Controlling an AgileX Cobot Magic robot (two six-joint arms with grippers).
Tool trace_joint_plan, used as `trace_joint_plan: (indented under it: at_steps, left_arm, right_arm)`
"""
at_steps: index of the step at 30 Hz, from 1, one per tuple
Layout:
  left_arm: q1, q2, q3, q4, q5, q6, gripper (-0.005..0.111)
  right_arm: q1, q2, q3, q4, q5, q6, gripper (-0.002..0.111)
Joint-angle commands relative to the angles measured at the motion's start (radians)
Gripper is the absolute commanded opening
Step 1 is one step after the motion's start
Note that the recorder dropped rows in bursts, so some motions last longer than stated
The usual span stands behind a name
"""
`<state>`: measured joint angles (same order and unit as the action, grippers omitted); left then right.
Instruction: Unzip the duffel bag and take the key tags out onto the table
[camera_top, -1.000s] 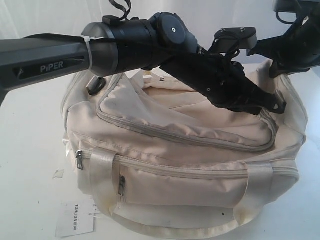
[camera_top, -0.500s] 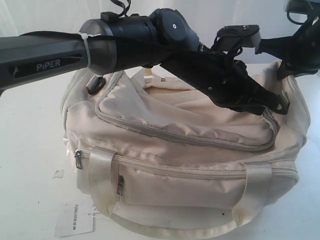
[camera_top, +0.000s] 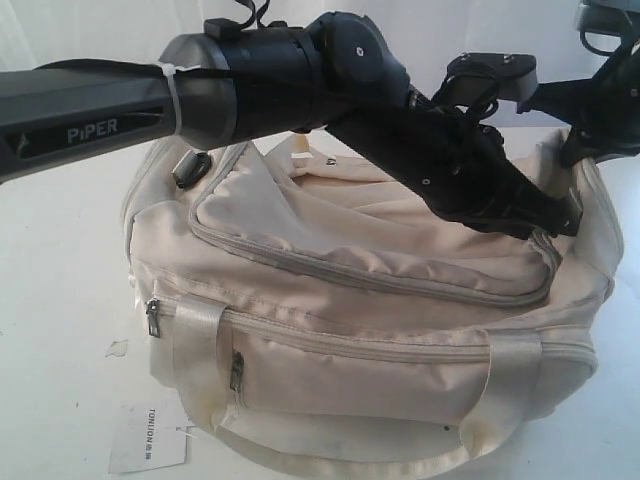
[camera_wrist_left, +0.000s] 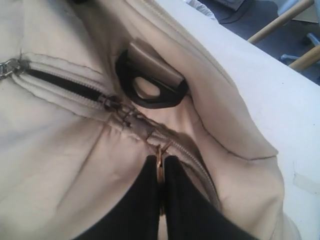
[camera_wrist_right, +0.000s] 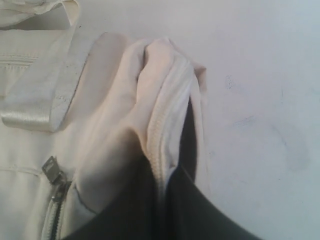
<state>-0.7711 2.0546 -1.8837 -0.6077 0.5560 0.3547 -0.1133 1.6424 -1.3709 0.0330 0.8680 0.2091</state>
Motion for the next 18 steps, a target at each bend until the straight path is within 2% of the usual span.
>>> trace_joint_plan:
  at_steps: [1,8,10,13,15,16,18]
  left_arm:
    - [-0.040,-0.032,0.000,0.010,0.175,-0.044,0.000]
    - [-0.040,-0.007,0.000,-0.013,0.026,-0.046,0.000]
    - [-0.038,0.000,0.000,-0.013,-0.002,-0.046,0.000]
    - [-0.038,0.003,0.000,-0.012,0.009,-0.046,0.000]
    - [-0.038,0.009,0.000,-0.012,0.033,-0.046,0.000]
    - [-0.038,0.012,0.000,-0.012,0.038,-0.046,0.000]
    - [-0.038,0.014,0.000,-0.012,0.040,-0.046,0.000]
  right_arm:
    - [-0.058,0.003,-0.002,-0.074,-0.106,0.005,0.000]
    - [-0.065,0.037,-0.002,-0.071,-0.064,-0.027,0.000]
    - [-0.065,0.037,-0.002,-0.071,-0.053,-0.032,0.003]
    - [-0.065,0.033,-0.002,-0.060,-0.043,-0.059,0.015]
    - [-0.065,0.024,-0.002,-0.059,-0.039,-0.072,0.030]
    - [-0.065,0.003,-0.002,-0.059,-0.045,-0.074,0.041]
    - [-0.065,-0.026,-0.002,-0.059,-0.061,-0.084,0.051]
